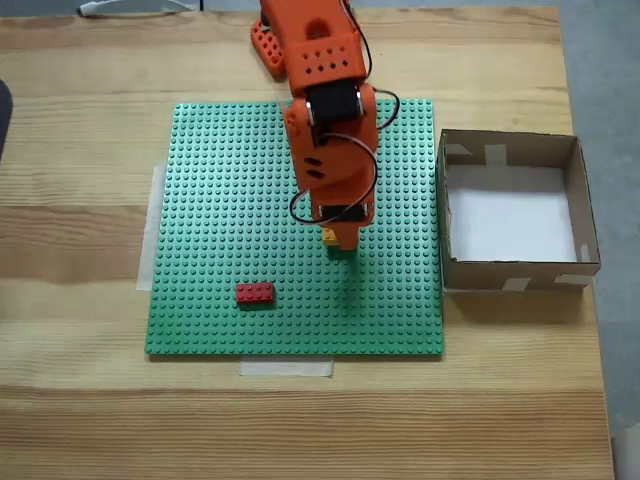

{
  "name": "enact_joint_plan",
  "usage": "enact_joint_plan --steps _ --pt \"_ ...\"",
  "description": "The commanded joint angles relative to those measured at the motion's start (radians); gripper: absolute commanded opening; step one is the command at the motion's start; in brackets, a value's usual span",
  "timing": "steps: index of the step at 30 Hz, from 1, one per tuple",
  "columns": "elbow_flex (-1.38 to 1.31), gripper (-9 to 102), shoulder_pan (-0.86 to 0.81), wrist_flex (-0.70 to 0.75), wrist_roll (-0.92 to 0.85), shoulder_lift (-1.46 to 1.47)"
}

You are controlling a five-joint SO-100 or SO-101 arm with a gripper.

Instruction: Pick the yellow lego block and put it in the box.

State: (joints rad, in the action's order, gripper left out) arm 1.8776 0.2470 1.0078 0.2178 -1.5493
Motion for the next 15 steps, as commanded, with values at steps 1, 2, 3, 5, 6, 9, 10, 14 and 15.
enact_joint_plan --steps 1,2,3,5,6,9,10,14,15 --pt "-0.028 -1 0.000 0.021 -0.017 -0.103" --pt "-0.028 -1 0.000 0.028 -0.021 -0.120" --pt "-0.028 -1 0.000 0.035 -0.025 -0.137" --pt "-0.025 -1 -0.002 0.051 -0.032 -0.172" --pt "-0.018 -1 -0.002 0.058 -0.038 -0.190" --pt "0.015 -1 -0.006 0.075 -0.060 -0.242" --pt "0.032 -1 -0.008 0.077 -0.067 -0.262" --pt "0.112 -1 -0.014 0.075 -0.104 -0.348" --pt "0.123 -1 -0.014 0.075 -0.107 -0.362"
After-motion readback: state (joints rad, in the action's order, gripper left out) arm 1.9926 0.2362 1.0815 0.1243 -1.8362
